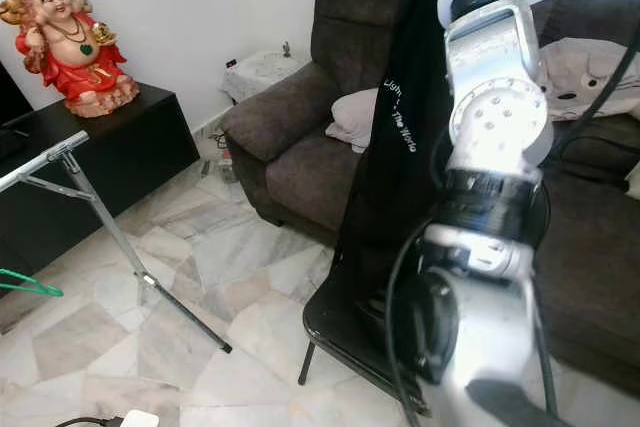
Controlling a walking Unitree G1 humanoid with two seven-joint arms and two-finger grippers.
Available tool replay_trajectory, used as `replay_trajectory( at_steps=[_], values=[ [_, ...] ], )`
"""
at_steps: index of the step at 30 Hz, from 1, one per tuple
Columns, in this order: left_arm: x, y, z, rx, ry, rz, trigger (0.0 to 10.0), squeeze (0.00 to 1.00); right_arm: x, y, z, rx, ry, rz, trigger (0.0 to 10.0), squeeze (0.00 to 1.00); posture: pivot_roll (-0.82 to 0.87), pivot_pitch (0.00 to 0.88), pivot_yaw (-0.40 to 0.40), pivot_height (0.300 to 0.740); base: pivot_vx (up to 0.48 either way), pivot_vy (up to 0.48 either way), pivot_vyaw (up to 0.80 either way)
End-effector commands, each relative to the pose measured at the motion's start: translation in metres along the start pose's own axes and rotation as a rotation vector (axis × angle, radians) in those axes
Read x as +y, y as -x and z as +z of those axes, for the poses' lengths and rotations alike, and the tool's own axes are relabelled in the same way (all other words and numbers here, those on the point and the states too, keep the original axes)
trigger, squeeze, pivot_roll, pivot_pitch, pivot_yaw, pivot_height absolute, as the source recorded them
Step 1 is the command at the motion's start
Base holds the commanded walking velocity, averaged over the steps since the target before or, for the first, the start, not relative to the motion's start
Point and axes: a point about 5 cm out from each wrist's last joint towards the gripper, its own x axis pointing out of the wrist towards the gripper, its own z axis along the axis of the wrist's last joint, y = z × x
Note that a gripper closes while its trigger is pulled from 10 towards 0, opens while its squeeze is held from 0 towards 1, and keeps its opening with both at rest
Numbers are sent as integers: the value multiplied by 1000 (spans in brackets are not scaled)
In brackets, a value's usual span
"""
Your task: Hang hanger
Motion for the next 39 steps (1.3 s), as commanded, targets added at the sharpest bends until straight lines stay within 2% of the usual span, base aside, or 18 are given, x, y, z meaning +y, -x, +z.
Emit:
replay_trajectory(
  at_steps=[1, 2, 3, 5, 8, 11, 15, 17, 19, 23, 27, 28, 29, 32, 34, 35, 38, 39],
  values=[
    [0, 1, -7, 19, 8, -1, 10000, 0, -12, 13, -21, 89, 46, -61, 0, 0, -120, 7, 100, 740, 0, 0, 0],
    [-2, 1, -8, 22, 4, -9, 10000, 0, -16, 27, -33, 138, 44, -67, 0, 0, -129, 9, 102, 740, 0, 0, 0],
    [-2, 1, -8, 22, 4, -9, 10000, 0, -16, 27, -33, 138, 44, -67, 0, 0, -129, 9, 102, 740, 0, 0, 0],
    [-3, 1, -8, 23, 2, -12, 10000, 0, -5, 42, -39, 182, 78, -11, 0, 0, -144, 7, 103, 740, 0, 0, 0],
    [-4, 1, -6, 21, -1, -17, 10000, 0, 8, 51, -42, 196, 89, 34, 0, 0, -148, 4, 103, 740, 0, 0, 0],
    [-5, 0, -3, 15, 0, -18, 10000, 0, 8, 53, -47, 209, 92, 16, 0, 0, -147, 0, 101, 740, 0, 0, 0],
    [-6, -1, -2, 11, 2, -18, 10000, 0, -15, 52, -59, 261, 112, -91, 0, 0, -130, 0, 93, 740, 0, 0, 0],
    [-6, 0, -2, 13, 8, -19, 10000, 0, -40, 56, -67, 298, 135, -178, 0, 0, -123, 0, 89, 740, 0, 0, 0],
    [-6, 0, -3, 17, 11, -20, 10000, 0, -54, 60, -70, 315, 147, -243, 0, 0, -118, 0, 89, 740, 0, 0, 0],
    [-3, 2, -10, 34, 10, -15, 10000, 0, -76, 75, -76, 337, 135, -391, 0, 0, -130, 0, 91, 740, 0, 0, 0],
    [-2, 3, -16, 49, 10, -14, 10000, 0, -101, 106, -74, 291, 174, -598, 0, 0, -128, 0, 89, 740, 0, 0, 0],
    [-2, 3, -16, 49, 10, -14, 10000, 0, -101, 106, -74, 291, 174, -598, 0, 0, -128, 0, 89, 740, 0, 0, 0],
    [-2, 3, -16, 49, 9, -14, 10000, 0, -107, 118, -71, 278, 214, -640, 0, 0, -129, 2, 89, 740, 0, 0, 0],
    [-2, 3, -16, 49, 7, -15, 10000, 0, -94, 126, -75, 336, 278, -521, 0, 0, -134, 5, 89, 740, 0, 0, 0],
    [-2, 3, -16, 48, 5, -15, 10000, 0, -76, 129, -84, 434, 387, -353, 0, 0, -136, 7, 88, 740, 0, 0, 0],
    [-2, 3, -16, 47, 4, -15, 10000, 0, -69, 136, -88, 487, 520, -273, 0, 0, -134, 7, 86, 740, 0, 0, 0],
    [-2, 3, -15, 45, 5, -14, 10000, 0, -68, 142, -89, 496, 605, -261, 0, 0, -133, 7, 85, 740, 0, 0, 0],
    [-2, 3, -15, 44, 5, -15, 10000, 0, -77, 149, -88, 513, 703, -285, 0, 0, -132, 8, 85, 740, 0, 0, 0]
  ],
)
